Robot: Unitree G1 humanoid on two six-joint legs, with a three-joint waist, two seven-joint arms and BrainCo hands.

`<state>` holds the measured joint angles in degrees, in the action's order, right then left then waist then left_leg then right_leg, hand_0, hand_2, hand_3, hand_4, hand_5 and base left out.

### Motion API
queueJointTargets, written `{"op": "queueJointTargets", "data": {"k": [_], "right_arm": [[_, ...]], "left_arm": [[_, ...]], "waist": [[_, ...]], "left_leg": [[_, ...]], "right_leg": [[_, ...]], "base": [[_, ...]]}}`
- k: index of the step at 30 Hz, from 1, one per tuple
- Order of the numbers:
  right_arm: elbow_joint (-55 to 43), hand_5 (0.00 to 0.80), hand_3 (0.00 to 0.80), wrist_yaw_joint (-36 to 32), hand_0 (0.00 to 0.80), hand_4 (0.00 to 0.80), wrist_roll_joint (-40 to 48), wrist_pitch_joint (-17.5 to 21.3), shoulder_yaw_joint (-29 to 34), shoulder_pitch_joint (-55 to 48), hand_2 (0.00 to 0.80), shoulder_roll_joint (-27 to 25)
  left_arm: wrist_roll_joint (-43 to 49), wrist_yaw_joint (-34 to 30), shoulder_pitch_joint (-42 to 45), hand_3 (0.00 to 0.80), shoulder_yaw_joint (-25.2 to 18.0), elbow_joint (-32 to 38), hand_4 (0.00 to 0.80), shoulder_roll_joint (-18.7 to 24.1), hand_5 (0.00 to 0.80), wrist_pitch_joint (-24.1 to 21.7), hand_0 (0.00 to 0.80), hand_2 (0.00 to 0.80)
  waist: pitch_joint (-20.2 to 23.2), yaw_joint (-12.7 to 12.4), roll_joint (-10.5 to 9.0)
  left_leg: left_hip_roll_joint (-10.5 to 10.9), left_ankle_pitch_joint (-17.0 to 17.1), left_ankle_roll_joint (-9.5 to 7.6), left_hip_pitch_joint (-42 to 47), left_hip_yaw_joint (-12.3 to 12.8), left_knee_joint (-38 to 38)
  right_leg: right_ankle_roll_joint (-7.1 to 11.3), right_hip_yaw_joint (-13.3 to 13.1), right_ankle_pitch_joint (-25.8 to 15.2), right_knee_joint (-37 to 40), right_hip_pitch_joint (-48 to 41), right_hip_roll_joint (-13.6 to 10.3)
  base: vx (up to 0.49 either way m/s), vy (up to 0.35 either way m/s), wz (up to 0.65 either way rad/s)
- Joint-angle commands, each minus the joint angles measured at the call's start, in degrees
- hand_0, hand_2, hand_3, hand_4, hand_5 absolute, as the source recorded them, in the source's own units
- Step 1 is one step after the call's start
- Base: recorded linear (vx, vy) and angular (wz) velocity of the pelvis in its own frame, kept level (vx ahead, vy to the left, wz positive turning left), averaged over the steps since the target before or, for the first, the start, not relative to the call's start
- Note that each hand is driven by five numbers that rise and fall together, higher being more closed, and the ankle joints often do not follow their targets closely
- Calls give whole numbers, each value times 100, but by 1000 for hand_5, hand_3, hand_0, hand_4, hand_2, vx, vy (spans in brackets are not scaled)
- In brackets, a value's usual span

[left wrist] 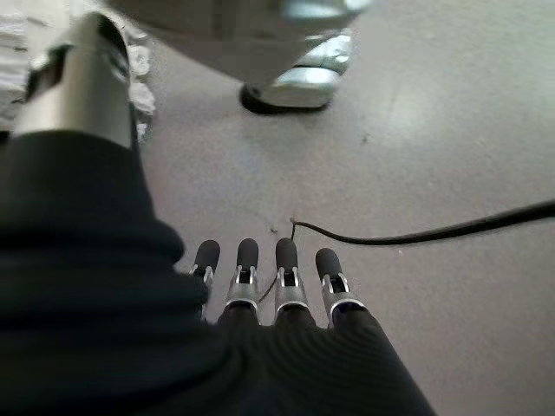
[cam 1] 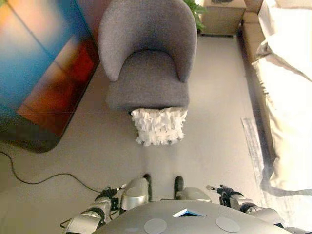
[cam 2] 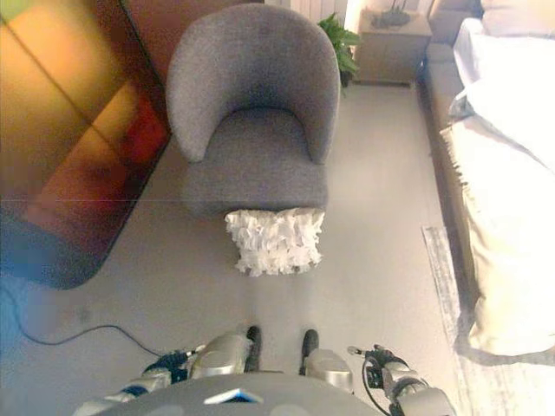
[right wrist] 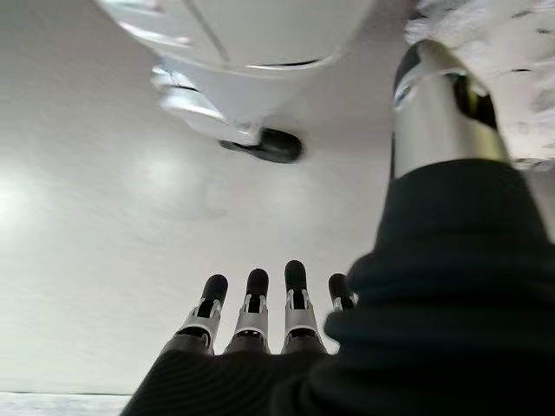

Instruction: Pick up the cushion and take it to the sofa

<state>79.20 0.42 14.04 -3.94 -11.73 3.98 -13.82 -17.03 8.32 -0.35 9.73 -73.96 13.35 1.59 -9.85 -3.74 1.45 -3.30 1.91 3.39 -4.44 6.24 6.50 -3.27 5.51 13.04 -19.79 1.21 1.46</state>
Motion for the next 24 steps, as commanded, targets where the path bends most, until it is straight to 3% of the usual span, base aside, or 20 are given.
{"op": "queueJointTargets", "data": {"k": [1, 3, 8, 10, 13, 15, 16, 17, 20, 21, 22, 23, 24], "right_arm": [[-37, 0, 0, 29, 0, 0, -50, 167, 100, -17, 0, -192], [0, 0, 0, 75, 0, 0, -90, 107, 116, -50, 0, -136], [103, 0, 0, 160, 0, 0, -59, 46, 169, -135, 0, -53], [114, 0, 0, 185, 0, 0, -102, -13, 176, -116, 0, -30], [55, 0, 0, 243, 0, 0, -42, -29, 221, -121, 0, 28], [15, 0, 0, 239, 0, 0, -16, -6, 270, -150, 0, 69], [1, 0, 0, 241, 0, 0, -20, 21, 313, -178, 0, 80], [-32, 0, 0, 238, 0, 0, -94, 33, 367, -204, 0, 99], [-148, 0, 0, 293, 0, 0, -63, 96, 384, -215, 0, 128], [-200, 0, 0, 327, 0, 0, 0, 73, 388, -181, 0, 124], [-240, 0, 0, 366, 0, 0, 18, 59, 402, -141, 0, 117], [-294, 0, 0, 430, 0, 0, 144, 92, 355, -89, 0, 108], [-342, 0, 0, 445, 0, 0, 309, 106, 329, -31, 0, 109]], "left_arm": [[-13, -97, -19, 0, 121, -155, 0, -62, 0, -28, 0, 0], [-16, -71, 51, 0, 138, -204, 0, -111, 0, -44, 0, 0], [143, -50, 103, 0, 132, -273, 0, -194, 0, -58, 0, 0], [30, -28, 59, 0, 164, -264, 0, -210, 0, 34, 0, 0], [10, -19, -48, 0, 125, -295, 0, -181, 0, 56, 0, 0], [43, -47, -74, 0, 117, -288, 0, -124, 0, 5, 0, 0], [56, -58, -81, 0, 114, -274, 0, -93, 0, -6, 0, 0], [69, -56, -84, 0, 120, -235, 0, -58, 0, 1, 0, 0], [194, -90, -125, 0, 152, -167, 0, 59, 0, -20, 0, 0], [221, -75, -157, 0, 168, -130, 0, 96, 0, 2, 0, 0], [216, -54, -180, 0, 174, -86, 0, 128, 0, 52, 0, 0], [179, -66, -269, 0, 226, -79, 0, 184, 0, 59, 0, 0], [190, -122, -385, 0, 250, -61, 0, 257, 0, 45, 0, 0]], "waist": [[191, -55, -77], [277, -104, -79], [391, -135, -112], [397, -132, -170], [354, -80, -240], [374, -88, -378], [390, -79, -523], [439, -84, -615], [551, -94, -691], [566, -88, -591], [547, -36, -615], [500, 0, -537], [418, 29, -496]], "left_leg": [[419, 484, -136, -626, 125, -637], [400, 475, -112, -587, 68, -1149], [166, 404, -52, -766, 67, -1150], [138, 329, -132, -687, 40, -1149], [77, 330, -169, -936, 238, -565], [181, 185, -301, -991, 255, -205], [352, -71, -425, -931, 288, -44], [472, -202, -564, -843, 313, -33], [633, -367, -783, -538, 349, -198], [536, -342, -817, -445, 399, -282], [607, -452, -831, -273, 422, -339], [500, -385, -840, -244, 419, -382], [452, -364, -794, -165, 418, -424]], "right_leg": [[222, -276, -197, 1754, -1569, 312], [215, -397, -9, 1709, -1767, 357], [178, -448, 464, 1414, -1982, 363], [214, -436, 488, 1283, -1931, 244], [328, -286, 586, 871, -1827, 67], [508, -195, 328, 533, -1806, -135], [674, -124, 152, 258, -1826, -337], [890, -93, -298, 2, -1772, -456], [1198, 70, -1107, -997, -1319, -675], [1174, 123, -1349, -1330, -897, -645], [1213, 132, -1390, -1561, -596, -763], [1136, 162, -1241, -1301, -304, -573], [1086, 440, -1029, -874, -39, -546]], "base": [[403, 59, 9], [412, 65, 32], [464, 108, 25], [480, 182, -30], [484, 202, -37], [583, 213, -22], [630, 243, -16], [653, 253, -7], [481, 196, 6], [395, 177, 0], [273, 97, -4], [273, 51, 4], [210, -6, 22]]}}
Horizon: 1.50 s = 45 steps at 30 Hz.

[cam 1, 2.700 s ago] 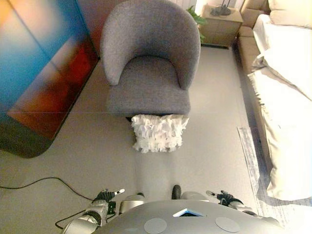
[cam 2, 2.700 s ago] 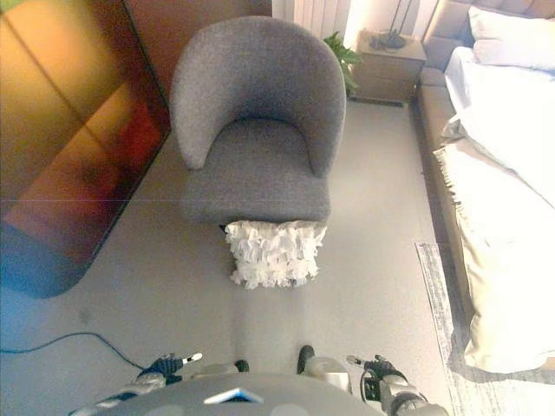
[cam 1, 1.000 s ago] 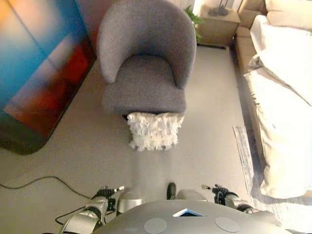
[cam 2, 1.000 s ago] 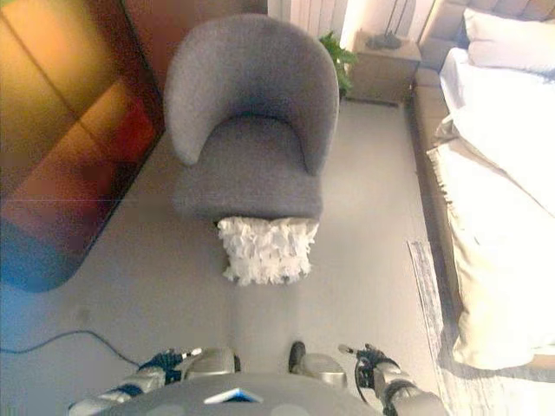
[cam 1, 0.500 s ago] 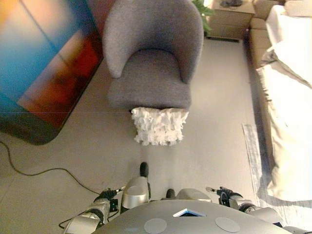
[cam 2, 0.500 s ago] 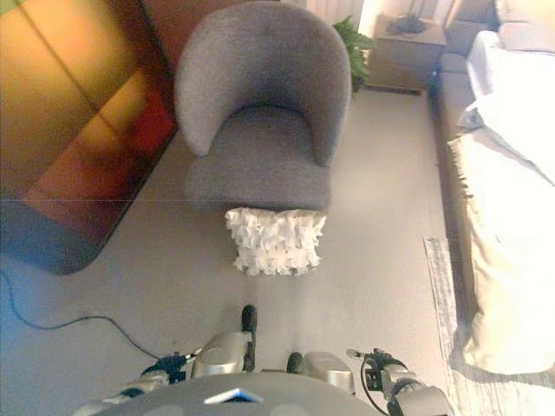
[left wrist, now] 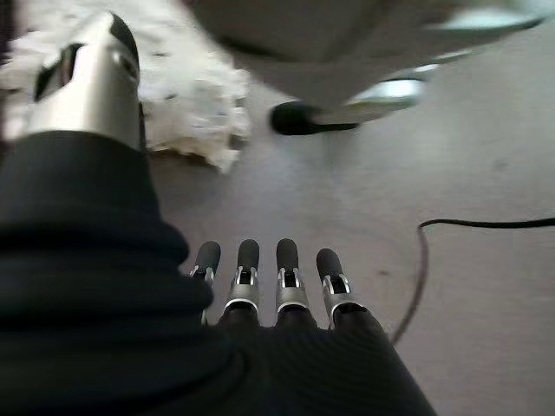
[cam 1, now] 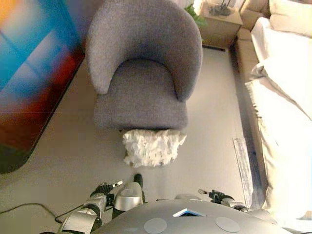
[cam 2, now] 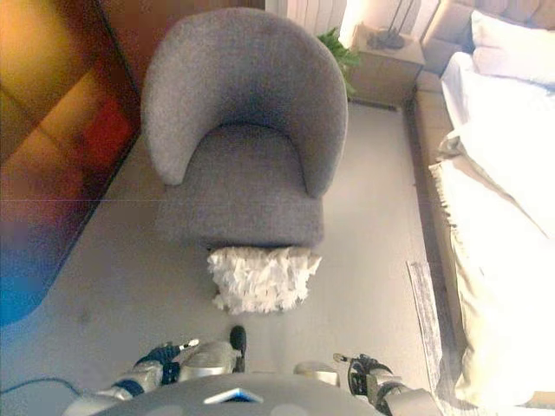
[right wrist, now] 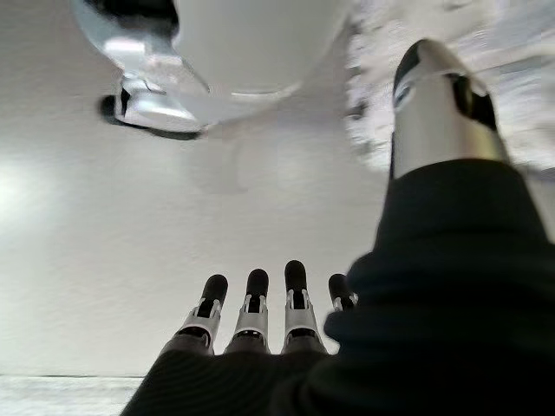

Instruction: Pick up the cushion and take it to the sofa

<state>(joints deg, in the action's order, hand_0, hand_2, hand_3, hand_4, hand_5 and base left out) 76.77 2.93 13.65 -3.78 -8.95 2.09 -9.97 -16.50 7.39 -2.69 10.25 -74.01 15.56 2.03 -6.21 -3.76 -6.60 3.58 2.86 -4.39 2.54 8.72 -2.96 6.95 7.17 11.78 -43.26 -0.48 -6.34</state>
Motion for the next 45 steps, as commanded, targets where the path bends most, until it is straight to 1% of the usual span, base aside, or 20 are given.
{"op": "queueJointTargets", "data": {"k": [1, 3, 4, 6, 7, 9, 11, 17, 20, 23, 27, 29, 30, 32, 33, 35, 36, 38, 41, 45], "right_arm": [[-125, 0, 0, 199, 0, 0, 420, 89, 42, 181, 0, -278], [-225, 0, 0, 223, 0, 0, 509, 59, -11, 243, 0, -289], [-277, 0, 0, 252, 0, 0, 538, 48, -53, 263, 0, -286], [-353, 0, 0, 281, 0, 0, 641, 135, -102, 238, 0, -277], [-380, 0, 0, 254, 0, 0, 648, 141, -90, 234, 0, -278], [-395, 0, 0, 222, 0, 0, 495, 124, -67, 196, 0, -268], [-367, 0, 0, 216, 0, 0, 362, 129, -89, 171, 0, -244], [-260, 0, 0, 111, 0, 0, 91, 127, -193, 161, 0, -209], [-202, 0, 0, 92, 0, 0, 113, 58, -189, 213, 0, -267], [-181, 0, 0, 64, 0, 0, 83, 63, -243, 305, 0, -391], [-260, 0, 0, 130, 0, 0, 127, 174, -442, 689, 0, -676], [-333, 0, 0, 270, 0, 0, 117, 276, -469, 897, 0, -842], [-358, 0, 0, 368, 0, 0, 124, 308, -455, 975, 0, -907], [-368, 0, 0, 540, 0, 0, 173, 327, -458, 1143, 0, -979], [-380, 0, 0, 700, 0, 0, 172, 350, -485, 1304, 0, -1018], [-412, 0, 0, 875, 0, 0, 89, 393, -552, 1528, 0, -1055], [-416, 0, 0, 1044, 0, 0, -42, 481, -620, 1727, 0, -1082], [-522, 0, 0, 1213, 0, 0, -119, 471, -708, 1993, 0, -1122], [-661, 0, 0, 1526, 0, 0, -198, 339, -893, 2624, 0, -1330], [-722, 0, 0, 1836, 0, 0, -243, 389, -855, 3108, 0, -1572]], "left_arm": [[140, -53, -207, 0, 207, -42, 0, 60, 0, -8, 0, 0], [104, -42, -339, 0, 227, 22, 0, 80, 0, -6, 0, 0], [89, -3, -389, 0, 262, 55, 0, 77, 0, 8, 0, 0], [79, 76, -370, 0, 302, 65, 0, 46, 0, -54, 0, 0], [94, 89, -344, 0, 298, 63, 0, 43, 0, -98, 0, 0], [80, 118, -265, 0, 291, 60, 0, 28, 0, -177, 0, 0], [50, 186, -227, 0, 276, 57, 0, 14, 0, -211, 0, 0], [111, 406, -152, 0, 71, -16, 0, 61, 0, -275, 0, 0], [211, 476, -130, 0, 6, -63, 0, 105, 0, -344, 0, 0], [-2, 677, -200, 0, -9, 11, 0, 97, 0, -443, 0, 0], [-270, 776, -532, 0, 81, 219, 0, 96, 0, -681, 0, 0], [-383, 787, -712, 0, 190, 300, 0, 47, 0, -825, 0, 0], [-379, 793, -767, 0, 233, 327, 0, 12, 0, -874, 0, 0], [-318, 833, -842, 0, 306, 354, 0, -46, 0, -907, 0, 0], [-248, 886, -878, 0, 359, 362, 0, -65, 0, -980, 0, 0], [-222, 953, -998, 0, 430, 381, 0, -52, 0, -1038, 0, 0], [-228, 1006, -1181, 0, 483, 393, 0, -13, 0, -1022, 0, 0], [-254, 1057, -1469, 0, 573, 439, 0, 79, 0, -962, 0, 0], [-585, 1155, -2176, 0, 869, 486, 0, 307, 0, -937, 0, 0], [-745, 1324, -2675, 0, 998, 598, 0, 452, 0, -1040, 0, 0]], "waist": [[12, 27, 327], [-133, 8, 434], [-221, 13, 470], [-308, 49, 467], [-311, 63, 449], [-298, 85, 442], [-280, 85, 449], [-162, -19, 347], [-152, -45, 371], [-223, -56, 485], [-591, -15, 732], [-837, 72, 839], [-940, 124, 893], [-1061, 188, 991], [-1150, 202, 1061], [-1241, 212, 1109], [-1330, 260, 1131], [-1482, 322, 1142], [-1901, 440, 1160], [-2268, 524, 1229]], "left_leg": [[-241, -511, 37, -751, 155, 485], [-390, -494, 154, -479, 160, 316], [-450, -503, 206, -358, 151, 225], [-532, -560, 287, -257, 200, 152], [-558, -508, 278, -286, 275, 140], [-592, -541, 289, -201, 315, 81], [-632, -569, 279, -179, 302, 91], [-768, -578, 375, -163, 231, 227], [-862, -527, 460, -138, 171, 215], [-919, -423, 584, -258, 50, 205], [-918, -302, 753, -817, -203, 417], [-884, -328, 836, -1232, -146, 857], [-925, -309, 899, -1378, -68, 1005], [-1022, -191, 988, -1492, -14, 991], [-1078, -58, 1009, -1534, -80, 849], [-1140, 50, 1014, -1677, -191, 715], [-1138, 8, 945, -1803, -119, 732], [-1128, -19, 924, -2095, -25, 866], [-994, -84, 927, -2730, 10, 1301], [-810, -154, 851, -3176, 28, 1508]], "right_leg": [[68, 467, -757, 1699, 232, 124], [-8, 899, -783, 2119, 480, -136], [-23, 1001, -830, 2348, 571, -214], [55, 975, -1255, 3066, 617, -425], [43, 968, -1497, 3261, 650, -489], [102, 897, -1642, 3468, 598, -609], [103, 842, -1575, 3588, 512, -631], [110, 924, -1319, 4123, -8, -528], [70, 958, -1159, 4145, -91, -434], [-37, 956, -1047, 4135, -19, -346], [-210, 897, -1027, 4153, 360, -283], [-297, 907, -1009, 4054, 632, -352], [-337, 916, -983, 3978, 731, -382], [-369, 899, -931, 3859, 871, -409], [-378, 808, -882, 3754, 993, -425], [-381, 681, -841, 3672, 1176, -426], [-358, 631, -819, 3538, 1409, -484], [-306, 582, -781, 3171, 1862, -582], [-231, 511, -870, 2812, 2536, -757], [-127, 343, -1046, 2777, 2994, -832]], "base": [[210, -8, 37], [112, -59, 31], [89, -112, 21], [106, -129, 27], [84, -103, 43], [125, -80, 54], [144, -97, 48], [143, -161, -14], [78, -166, -7], [-41, -142, 1], [-243, -138, 12], [-272, -42, 32], [-167, 50, 29], [-59, 117, 22], [-7, 169, 13], [8, 172, -1], [10, 156, -11], [-63, 180, -16], [-80, 184, -3], [13, 153, 8]]}}
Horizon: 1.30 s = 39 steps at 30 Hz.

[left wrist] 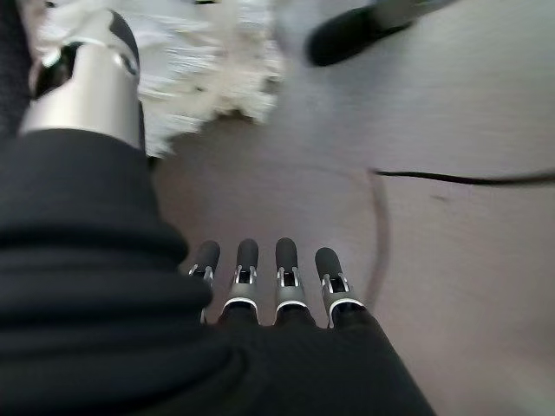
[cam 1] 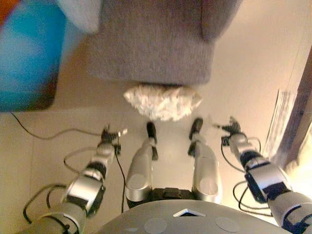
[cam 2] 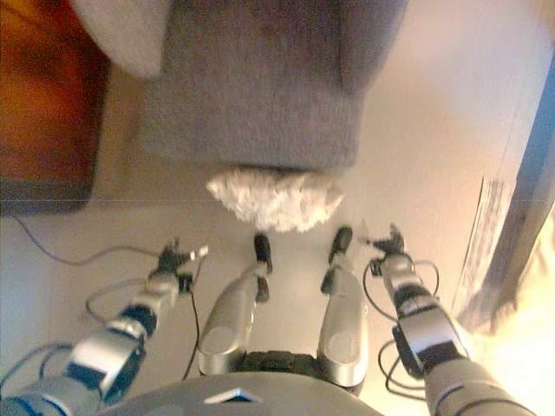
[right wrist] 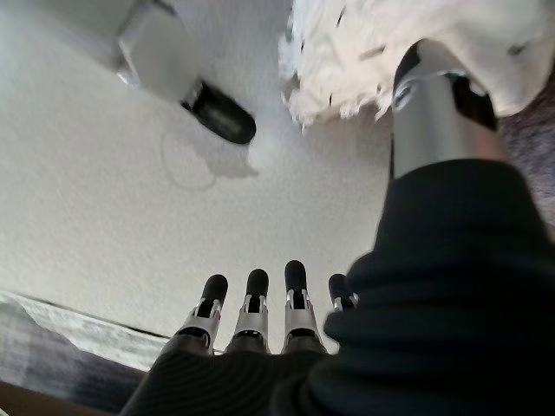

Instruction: Pick up the cushion and take it to the sofa

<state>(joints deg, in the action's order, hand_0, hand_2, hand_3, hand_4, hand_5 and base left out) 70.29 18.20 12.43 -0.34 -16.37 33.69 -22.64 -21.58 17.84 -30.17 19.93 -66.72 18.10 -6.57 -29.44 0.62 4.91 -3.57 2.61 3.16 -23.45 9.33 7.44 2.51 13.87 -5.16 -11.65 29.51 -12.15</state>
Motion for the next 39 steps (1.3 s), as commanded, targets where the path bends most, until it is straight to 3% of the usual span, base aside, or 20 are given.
{"op": "queueJointTargets", "data": {"k": [1, 12, 17, 20, 22, 24, 27, 29, 32, 37, 39], "right_arm": [[-89, 0, 0, 347, 0, 0, -151, 87, -109, 25, 0, -338], [-276, 0, 0, 570, 0, 0, -211, 179, -293, 860, 0, -1014], [-232, 0, 0, 437, 0, 0, -357, 198, -432, 1471, 0, -1425], [-253, 0, 0, 201, 0, 0, -285, 678, -489, 1330, 0, -1856], [-313, 0, 0, 235, 0, 0, -361, 802, -537, 1398, 0, -1956], [-340, 0, 0, 343, 0, 0, -449, 728, -738, 1684, 0, -2001], [-310, 0, 0, 446, 0, 0, -563, 640, -949, 2178, 0, -2021], [-453, 0, 0, 496, 0, 0, -676, 846, -1001, 2125, 0, -2120], [-687, 0, 0, 591, 0, 0, -713, 1104, -1054, 2078, 0, -2298], [-760, 0, 0, 607, 0, 0, -663, 774, -1299, 2651, 0, -2363], [-798, 0, 0, 688, 0, 0, -776, 904, -1315, 2645, 0, -2374]], "left_arm": [[-245, 331, -11, 0, 38, -93, 0, 227, 0, -205, 0, 0], [-100, 685, -1068, 0, 199, 150, 0, 868, 0, -722, 0, 0], [-170, 676, -1526, 0, 276, 125, 0, 1174, 0, -712, 0, 0], [-227, 571, -1609, 0, 322, 142, 0, 1515, 0, -784, 0, 0], [-130, 657, -1633, 0, 295, 233, 0, 1553, 0, -850, 0, 0], [-79, 655, -1736, 0, 364, 225, 0, 1609, 0, -940, 0, 0], [6, 655, -2050, 0, 445, 135, 0, 1655, 0, -984, 0, 0], [66, 829, -2115, 0, 554, 232, 0, 1743, 0, -1192, 0, 0], [437, 1456, -2195, 0, 557, 656, 0, 1886, 0, -1085, 0, 0], [251, 1296, -2499, 0, 784, 1038, 0, 1890, 0, -1161, 0, 0], [-85, 1168, -2500, 0, 800, 1045, 0, 1881, 0, -1265, 0, 0]], "waist": [[-13, 95, 81], [-35, 147, 131], [-35, 150, 195], [-35, 199, 127], [-35, 224, 118], [-35, 232, 172], [-35, 240, 269], [-35, 245, 289], [-35, 253, 281], [-35, 190, 432], [-35, 167, 446]], "left_leg": [[-83, -129, 87, -683, -27, 505], [-181, -200, 21, -2519, -49, 1307], [-202, -333, -46, -3295, -97, 1832], [-294, -574, -44, -3652, -143, 2237], [-307, -469, -121, -3922, -81, 2217], [-311, -648, -63, -4084, -105, 2300], [-338, -559, -140, -4693, -39, 2490], [-356, -598, -140, -4997, -43, 2636], [-407, -649, -176, -5314, 2, 2702], [-346, -614, -145, -5441, -29, 2665], [-323, -566, -112, -5455, -83, 2634]], "right_leg": [[333, -349, 611, -386, 96, -259], [346, -687, 524, -994, 1972, -197], [292, -842, 561, -1504, 2801, -230], [307, -930, 723, -1917, 3142, -209], [235, -917, 626, -1903, 3418, -196], [268, -1000, 806, -2048, 3621, -160], [192, -1100, 730, -2339, 4285, -161], [207, -1152, 744, -2495, 4573, -139], [232, -1166, 769, -2574, 4896, -177], [261, -1166, 754, -2506, 4996, -219], [293, -1154, 735, -2492, 4978, -216]], "base": [[-5, 82, -1], [7, 28, 4], [-6, 31, 4], [42, 11, -1], [3, 16, -2], [28, 56, -2], [-71, 87, 2], [9, 45, -3], [38, -16, -8], [33, 0, 3], [21, -24, 6]]}}
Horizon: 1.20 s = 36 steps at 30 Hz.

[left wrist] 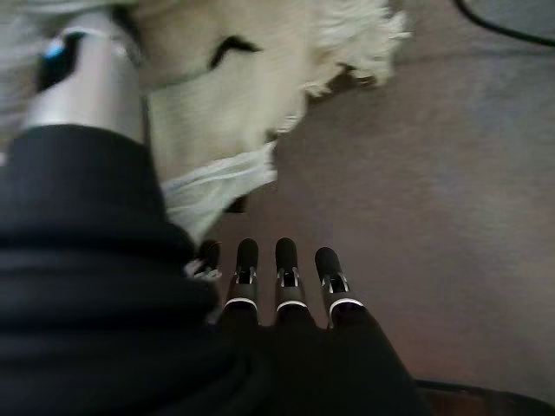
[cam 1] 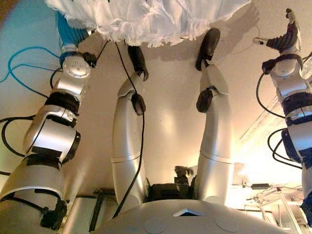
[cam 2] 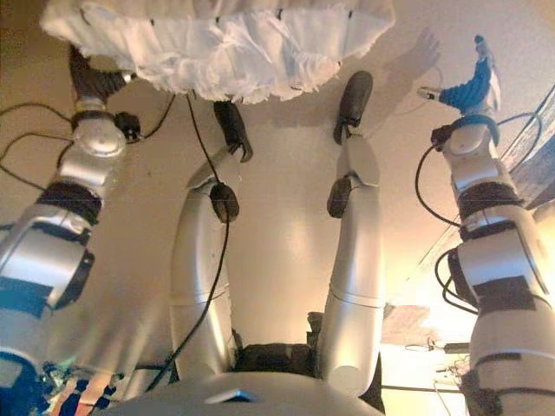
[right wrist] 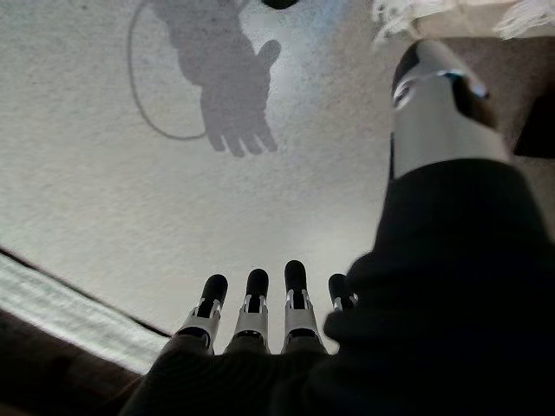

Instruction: Pick up the cushion and take it to the sofa

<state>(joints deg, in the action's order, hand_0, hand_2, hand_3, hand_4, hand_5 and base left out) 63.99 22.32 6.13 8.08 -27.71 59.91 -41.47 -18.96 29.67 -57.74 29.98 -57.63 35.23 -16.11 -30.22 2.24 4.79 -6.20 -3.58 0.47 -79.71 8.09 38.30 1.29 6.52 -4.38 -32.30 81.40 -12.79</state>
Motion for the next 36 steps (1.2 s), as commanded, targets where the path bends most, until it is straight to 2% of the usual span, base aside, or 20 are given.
{"op": "queueJointTargets", "data": {"k": [1, 4, 7, 12, 15, 16, 18, 21, 25, 28, 36], "right_arm": [[-315, 0, 0, 302, 0, 0, -173, 246, -120, -211, 0, -564], [-736, 0, 0, 330, 0, 0, -127, 584, 30, -723, 0, -705], [-946, 0, 0, 282, 0, 0, -42, 579, 13, -711, 0, -809], [-913, 0, 0, 195, 0, 0, 18, 570, -167, -406, 0, -981], [-888, 0, 0, 50, 0, 0, -73, 777, -267, -283, 0, -1036], [-964, 0, 0, -84, 0, 0, -156, 969, -335, -234, 0, -1073], [-1199, 0, 0, -293, 0, 0, -382, 1332, -465, -157, 0, -1116], [-1832, 0, 0, -524, 0, 0, -402, 1433, -851, 175, 0, -1184], [-1908, 0, 0, -656, 0, 0, -319, 1650, -1274, 823, 0, -1042], [-1953, 0, 0, -805, 0, 0, -260, 1528, -1462, 1188, 0, -844], [-2127, 0, 0, -1436, 0, 0, 9, 1368, -1620, 1389, 0, -577]], "left_arm": [[-532, 10, 303, 0, -246, 154, 0, 213, 0, -347, 0, 0], [-753, 75, 208, 0, -492, 42, 0, 370, 0, -234, 0, 0], [-708, -77, -184, 0, -631, -261, 0, 646, 0, -33, 0, 0], [-710, -207, -640, 0, -533, -611, 0, 875, 0, 154, 0, 0], [-606, -519, -749, 0, -448, -705, 0, 953, 0, 48, 0, 0], [-515, -641, -767, 0, -387, -673, 0, 965, 0, -23, 0, 0], [-506, -854, -804, 0, -275, -558, 0, 949, 0, -138, 0, 0], [-590, -1097, -991, 0, 9, -359, 0, 889, 0, -273, 0, 0], [-586, -1437, -1283, 0, 351, -206, 0, 704, 0, -644, 0, 0], [-618, -1610, -1458, 0, 641, 18, 0, 479, 0, -709, 0, 0], [-775, -1774, -1579, 0, 929, 415, 0, 108, 0, -608, 0, 0]], "waist": [[42, 24, 418], [42, 97, 208], [42, 169, 59], [42, 239, 11], [42, 253, 26], [42, 254, 38], [42, 259, 51], [42, 274, 74], [42, 261, 132], [42, 257, 197], [42, 248, 231]], "left_leg": [[-61, 74, 158, 138, 26, -455], [-100, 77, 166, 80, -7, -480], [-154, 67, 224, 25, -55, -544], [-238, 45, 274, -133, -53, -579], [-245, 59, 296, -202, -52, -610], [-239, 72, 297, -250, -60, -618], [-222, 95, 295, -319, -71, -618], [-184, 138, 313, -446, -58, -589], [-152, 158, 319, -537, -60, -616], [-128, 198, 332, -586, -49, -675], [-85, 279, 336, -660, -66, -785]], "right_leg": [[443, -408, 636, -413, -212, -129], [492, -349, 650, -425, -205, -80], [516, -290, 659, -340, -181, -42], [505, -274, 650, -277, 33, -53], [510, -281, 638, -226, 106, -44], [514, -291, 626, -220, 157, -43], [520, -313, 611, -246, 240, -35], [541, -362, 600, -308, 369, -8], [570, -401, 598, -269, 444, 3], [594, -435, 568, -212, 503, 16], [632, -423, 492, -61, 543, 5]], "base": [[8, -27, 6], [10, -95, 3], [2, -106, -4], [7, -24, -7], [15, 7, -5], [0, 0, 0], [0, 0, 0], [0, 40, 2], [-12, 42, 2], [-13, 52, 5], [0, 13, 5]]}}
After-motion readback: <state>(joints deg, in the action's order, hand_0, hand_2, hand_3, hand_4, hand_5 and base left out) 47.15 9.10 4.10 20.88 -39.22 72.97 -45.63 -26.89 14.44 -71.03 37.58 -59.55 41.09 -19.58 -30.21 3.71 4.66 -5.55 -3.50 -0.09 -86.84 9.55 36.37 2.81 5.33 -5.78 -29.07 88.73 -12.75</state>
